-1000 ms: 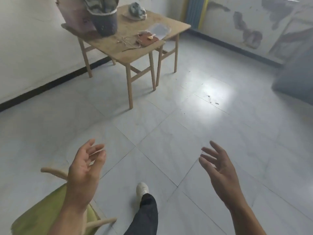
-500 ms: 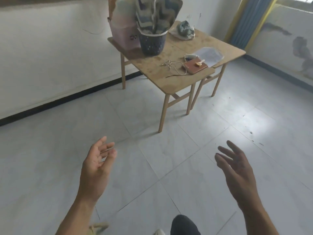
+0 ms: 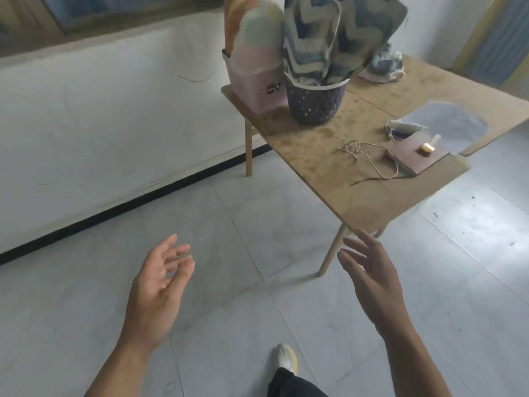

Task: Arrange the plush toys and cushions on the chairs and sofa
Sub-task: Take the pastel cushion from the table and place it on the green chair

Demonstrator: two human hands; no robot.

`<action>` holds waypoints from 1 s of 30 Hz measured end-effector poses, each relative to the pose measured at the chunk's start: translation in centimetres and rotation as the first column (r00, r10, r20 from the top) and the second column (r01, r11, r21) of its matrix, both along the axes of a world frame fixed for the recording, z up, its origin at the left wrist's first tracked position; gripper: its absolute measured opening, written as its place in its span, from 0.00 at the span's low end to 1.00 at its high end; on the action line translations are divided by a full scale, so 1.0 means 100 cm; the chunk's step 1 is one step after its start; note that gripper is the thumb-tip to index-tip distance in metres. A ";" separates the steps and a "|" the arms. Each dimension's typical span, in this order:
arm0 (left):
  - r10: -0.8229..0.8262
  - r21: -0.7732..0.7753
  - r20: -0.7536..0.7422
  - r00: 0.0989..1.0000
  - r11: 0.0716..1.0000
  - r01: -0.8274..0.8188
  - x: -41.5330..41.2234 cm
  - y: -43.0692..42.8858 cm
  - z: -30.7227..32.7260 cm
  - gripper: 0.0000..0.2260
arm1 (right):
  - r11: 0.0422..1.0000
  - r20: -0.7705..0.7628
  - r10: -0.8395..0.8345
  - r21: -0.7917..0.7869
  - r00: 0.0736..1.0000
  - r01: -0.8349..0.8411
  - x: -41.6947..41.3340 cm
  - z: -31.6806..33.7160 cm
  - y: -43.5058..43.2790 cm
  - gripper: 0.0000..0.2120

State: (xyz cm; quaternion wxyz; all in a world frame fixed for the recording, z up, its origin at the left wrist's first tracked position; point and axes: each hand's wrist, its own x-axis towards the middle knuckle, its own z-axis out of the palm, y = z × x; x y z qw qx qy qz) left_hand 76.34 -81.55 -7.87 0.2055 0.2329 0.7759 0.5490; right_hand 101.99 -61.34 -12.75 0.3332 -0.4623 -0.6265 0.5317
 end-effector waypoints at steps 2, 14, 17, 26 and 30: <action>0.029 0.011 -0.016 0.999 1.000 -0.029 -0.047 0.027 0.009 0.19 | 0.999 -0.007 0.049 0.013 0.999 -0.049 -0.055 0.015 0.035 0.26; 0.195 0.014 0.117 0.974 0.980 -0.198 -0.329 0.166 -0.047 0.21 | 0.992 0.112 0.126 -0.015 0.986 -0.125 -0.332 -0.013 0.215 0.27; 0.178 0.017 0.157 0.971 0.983 -0.183 -0.419 0.223 -0.042 0.19 | 0.995 0.134 0.095 -0.022 0.986 -0.092 -0.401 -0.008 0.261 0.26; -0.100 0.021 0.069 0.993 0.995 0.098 -0.600 0.440 0.019 0.16 | 0.980 0.062 -0.193 0.055 0.979 0.190 -0.548 0.041 0.390 0.21; -0.200 0.001 0.062 0.978 0.980 0.200 -0.638 0.533 0.009 0.19 | 0.946 0.021 -0.323 0.022 0.946 0.322 -0.599 0.025 0.448 0.29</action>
